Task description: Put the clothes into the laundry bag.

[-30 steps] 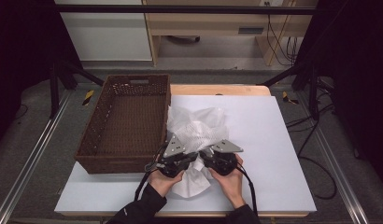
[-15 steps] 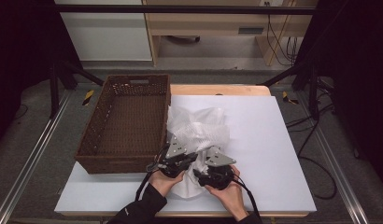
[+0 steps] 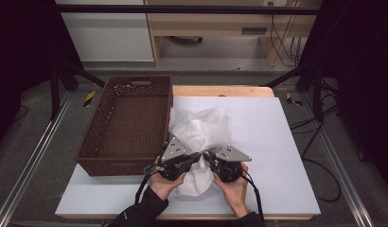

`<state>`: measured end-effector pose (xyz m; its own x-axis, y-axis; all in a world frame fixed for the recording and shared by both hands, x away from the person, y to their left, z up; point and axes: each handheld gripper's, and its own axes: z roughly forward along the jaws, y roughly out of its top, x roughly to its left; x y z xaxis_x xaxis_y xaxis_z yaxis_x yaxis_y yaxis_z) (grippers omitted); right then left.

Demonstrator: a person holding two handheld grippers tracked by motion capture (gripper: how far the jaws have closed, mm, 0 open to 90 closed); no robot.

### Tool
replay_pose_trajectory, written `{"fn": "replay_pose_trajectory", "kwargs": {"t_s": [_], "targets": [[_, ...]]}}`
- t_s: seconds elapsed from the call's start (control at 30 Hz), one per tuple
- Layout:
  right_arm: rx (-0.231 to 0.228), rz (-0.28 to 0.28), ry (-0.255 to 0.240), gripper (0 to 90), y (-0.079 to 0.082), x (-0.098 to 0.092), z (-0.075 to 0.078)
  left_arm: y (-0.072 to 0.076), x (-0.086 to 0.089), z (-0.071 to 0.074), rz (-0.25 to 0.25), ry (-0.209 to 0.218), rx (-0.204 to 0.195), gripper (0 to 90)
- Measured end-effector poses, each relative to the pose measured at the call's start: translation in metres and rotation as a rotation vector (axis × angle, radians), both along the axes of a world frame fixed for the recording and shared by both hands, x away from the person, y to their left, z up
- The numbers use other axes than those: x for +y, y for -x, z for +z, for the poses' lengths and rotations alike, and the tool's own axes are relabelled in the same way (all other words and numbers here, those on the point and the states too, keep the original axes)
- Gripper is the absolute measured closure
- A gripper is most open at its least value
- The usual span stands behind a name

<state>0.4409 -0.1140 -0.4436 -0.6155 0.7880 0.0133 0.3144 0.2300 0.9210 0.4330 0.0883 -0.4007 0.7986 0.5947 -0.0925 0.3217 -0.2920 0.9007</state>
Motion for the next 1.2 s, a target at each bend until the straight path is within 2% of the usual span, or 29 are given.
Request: {"fn": "replay_pose_trajectory", "kwargs": {"t_s": [0.07, 0.13, 0.23, 0.3, 0.37, 0.47, 0.6, 0.7, 0.73, 0.87, 0.93, 0.97, 1.0, 1.07, 1.1, 1.13, 1.17, 1.2], "targets": [[-0.014, -0.026, 0.003, 85.0, -0.009, 0.007, 0.001, 0.003, 0.001, 0.005, -0.004, 0.007, -0.010, 88.7], [-0.010, -0.056, 0.032, 85.0, -0.020, 0.015, -0.004, 0.004, 0.001, 0.005, -0.005, 0.007, -0.007, 88.8], [-0.005, -0.127, 0.142, 84.7, -0.041, 0.022, -0.024, 0.001, 0.001, 0.000, -0.012, 0.007, 0.025, 88.8], [0.010, -0.177, 0.199, 84.4, -0.052, 0.021, -0.038, -0.001, -0.001, -0.006, -0.001, -0.029, 0.031, 88.8], [0.037, -0.182, 0.185, 83.2, -0.055, 0.018, -0.043, -0.003, -0.002, -0.014, 0.001, -0.048, 0.043, 88.7], [0.058, -0.134, 0.158, 73.3, -0.050, 0.013, -0.035, -0.007, -0.002, -0.024, 0.016, -0.069, 0.056, 88.7], [0.053, -0.020, 0.085, 58.3, -0.023, -0.006, -0.015, -0.010, 0.000, -0.026, 0.030, -0.065, 0.057, 88.6], [0.064, 0.048, 0.053, 48.4, -0.002, -0.017, -0.005, -0.011, -0.001, -0.027, 0.028, -0.062, 0.056, 88.6], [0.063, 0.055, 0.056, 46.2, 0.002, -0.018, -0.004, -0.011, -0.002, -0.027, 0.025, -0.063, 0.055, 88.6], [0.088, 0.059, 0.098, 24.4, 0.010, -0.009, -0.015, -0.010, -0.004, -0.029, 0.030, -0.074, 0.052, 88.5], [0.119, 0.052, 0.155, 15.0, 0.009, 0.003, -0.028, -0.011, -0.002, -0.027, 0.038, -0.067, 0.048, 88.6], [0.148, 0.041, 0.210, 13.6, 0.007, 0.010, -0.037, -0.011, 0.000, -0.027, 0.041, -0.063, 0.047, 88.6], [0.159, 0.034, 0.239, 15.3, 0.006, 0.013, -0.044, -0.011, 0.001, -0.026, 0.041, -0.067, 0.047, 88.5], [0.156, 0.014, 0.253, 29.2, 0.004, 0.015, -0.046, -0.012, 0.003, -0.025, 0.047, -0.058, 0.049, 88.5], [0.162, 0.019, 0.229, 48.6, 0.003, 0.014, -0.045, -0.012, 0.003, -0.025, 0.048, -0.056, 0.048, 88.5], [0.178, 0.033, 0.202, 56.8, 0.002, 0.012, -0.044, -0.012, 0.003, -0.025, 0.050, -0.053, 0.049, 88.5], [0.177, 0.023, 0.195, 67.5, 0.001, 0.011, -0.044, -0.012, 0.003, -0.025, 0.050, -0.054, 0.048, 88.5], [0.178, 0.028, 0.192, 82.7, 0.000, 0.009, -0.042, -0.012, 0.003, -0.024, 0.048, -0.053, 0.045, 88.5]]}}
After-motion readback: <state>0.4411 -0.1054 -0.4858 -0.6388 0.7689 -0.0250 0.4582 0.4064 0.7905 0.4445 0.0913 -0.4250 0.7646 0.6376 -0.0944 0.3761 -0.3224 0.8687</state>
